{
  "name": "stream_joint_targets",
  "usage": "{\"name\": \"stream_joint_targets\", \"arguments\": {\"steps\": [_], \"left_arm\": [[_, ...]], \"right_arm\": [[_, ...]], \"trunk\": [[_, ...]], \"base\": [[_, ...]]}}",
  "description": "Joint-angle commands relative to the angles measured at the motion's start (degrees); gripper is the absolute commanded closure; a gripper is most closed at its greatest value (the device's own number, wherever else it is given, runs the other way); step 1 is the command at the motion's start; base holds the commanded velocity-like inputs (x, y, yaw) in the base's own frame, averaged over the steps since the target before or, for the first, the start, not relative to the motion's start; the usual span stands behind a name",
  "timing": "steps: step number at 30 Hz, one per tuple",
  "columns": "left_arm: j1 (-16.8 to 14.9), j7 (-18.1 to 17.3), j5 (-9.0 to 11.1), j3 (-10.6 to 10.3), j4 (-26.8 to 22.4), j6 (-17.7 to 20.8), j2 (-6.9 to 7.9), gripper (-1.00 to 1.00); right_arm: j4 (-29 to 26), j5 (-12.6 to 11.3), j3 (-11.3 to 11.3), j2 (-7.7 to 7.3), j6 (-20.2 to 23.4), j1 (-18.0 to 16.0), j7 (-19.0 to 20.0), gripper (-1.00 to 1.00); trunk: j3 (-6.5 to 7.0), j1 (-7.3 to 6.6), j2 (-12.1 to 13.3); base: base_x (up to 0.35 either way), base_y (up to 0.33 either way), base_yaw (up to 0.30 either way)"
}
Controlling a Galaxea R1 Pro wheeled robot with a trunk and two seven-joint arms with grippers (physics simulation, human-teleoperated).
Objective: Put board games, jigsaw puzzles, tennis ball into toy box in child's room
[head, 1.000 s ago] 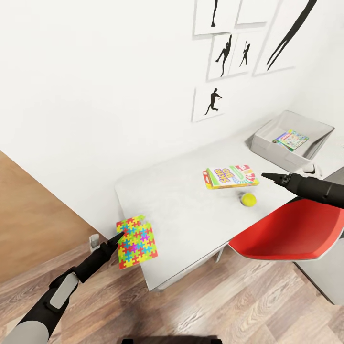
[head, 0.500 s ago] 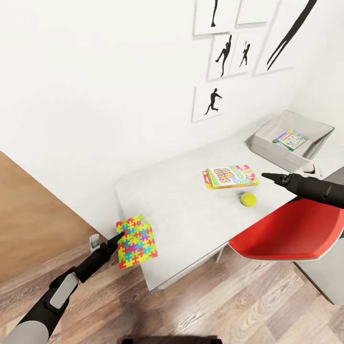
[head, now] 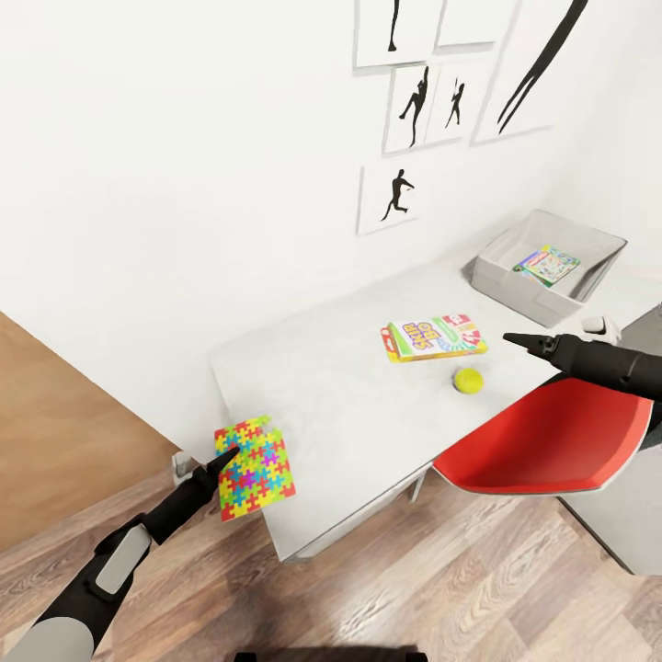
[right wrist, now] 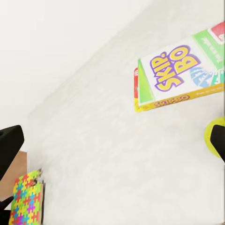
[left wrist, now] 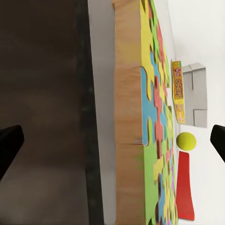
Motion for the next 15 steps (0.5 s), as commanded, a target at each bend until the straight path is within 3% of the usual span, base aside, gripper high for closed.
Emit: {"name": "stream_joint_targets", "arguments": {"steps": [1,15], "left_arm": [[0.0,-0.1,0.4,0.0,0.0,0.5,0.01,-1.0],[0.0,0.1,0.4,0.0,0.0,0.5,0.01,-1.0]], "right_arm": [[0.0,0.4,0.0,0.0,0.3,-0.1,0.4,-1.0],[0.0,0.4,-0.1,0.0,0.3,0.0,0.4,-1.0]], "trunk": [[-0.08,0.03,-0.1],[-0.08,0.03,-0.1]], "base": [[0.0,0.0,-0.068],[0.0,0.0,-0.023]]}}
